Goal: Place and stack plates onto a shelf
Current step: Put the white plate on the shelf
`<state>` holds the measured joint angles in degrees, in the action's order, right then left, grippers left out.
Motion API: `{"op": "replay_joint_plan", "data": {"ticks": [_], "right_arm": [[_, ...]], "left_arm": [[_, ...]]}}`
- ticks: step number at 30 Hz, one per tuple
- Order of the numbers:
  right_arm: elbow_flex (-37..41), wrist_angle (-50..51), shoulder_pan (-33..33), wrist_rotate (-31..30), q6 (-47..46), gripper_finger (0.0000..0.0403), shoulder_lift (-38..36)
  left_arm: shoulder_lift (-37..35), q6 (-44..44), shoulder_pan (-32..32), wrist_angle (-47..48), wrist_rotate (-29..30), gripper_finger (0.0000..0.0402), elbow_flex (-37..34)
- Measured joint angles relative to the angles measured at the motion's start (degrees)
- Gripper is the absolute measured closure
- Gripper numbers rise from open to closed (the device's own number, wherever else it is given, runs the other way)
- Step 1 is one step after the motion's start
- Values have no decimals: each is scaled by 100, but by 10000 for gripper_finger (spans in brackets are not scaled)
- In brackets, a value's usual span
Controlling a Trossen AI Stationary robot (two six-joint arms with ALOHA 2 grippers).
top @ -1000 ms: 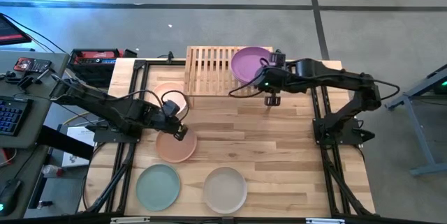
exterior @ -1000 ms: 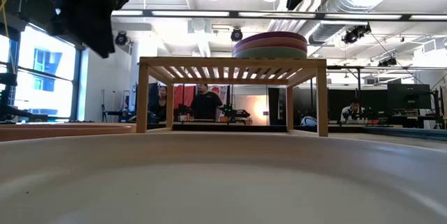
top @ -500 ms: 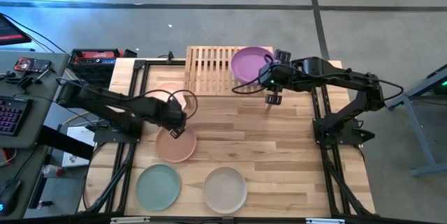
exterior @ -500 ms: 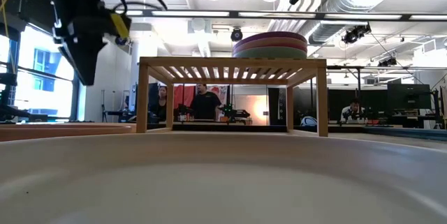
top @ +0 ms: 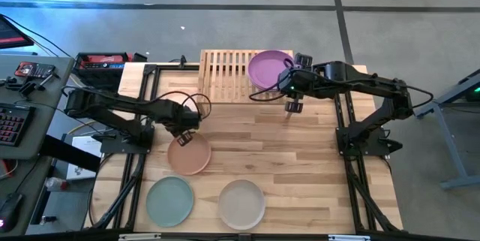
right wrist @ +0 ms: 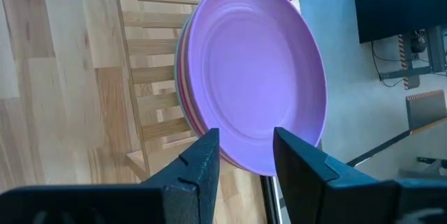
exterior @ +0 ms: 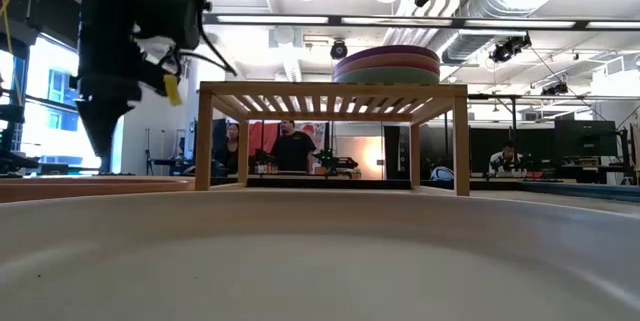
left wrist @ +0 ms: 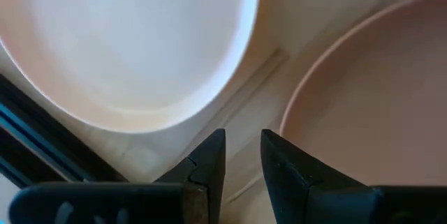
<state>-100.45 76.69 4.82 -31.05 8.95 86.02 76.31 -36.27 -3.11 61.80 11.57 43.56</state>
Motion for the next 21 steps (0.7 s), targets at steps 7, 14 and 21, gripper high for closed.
{"op": "replay_joint_plan", "data": {"ticks": [7, 14, 21], "right_arm": [[1, -4, 0, 0, -13, 288, 0], [1, -22, 0, 9, -165, 288, 0], [3, -24, 4, 260, -291, 288, 0]], "left_arm": [[-4, 243, 2, -66, -8, 321, -231], [-4, 124, 2, -61, -8, 321, -298], [-4, 284, 2, -76, 250, 321, -298]]}}
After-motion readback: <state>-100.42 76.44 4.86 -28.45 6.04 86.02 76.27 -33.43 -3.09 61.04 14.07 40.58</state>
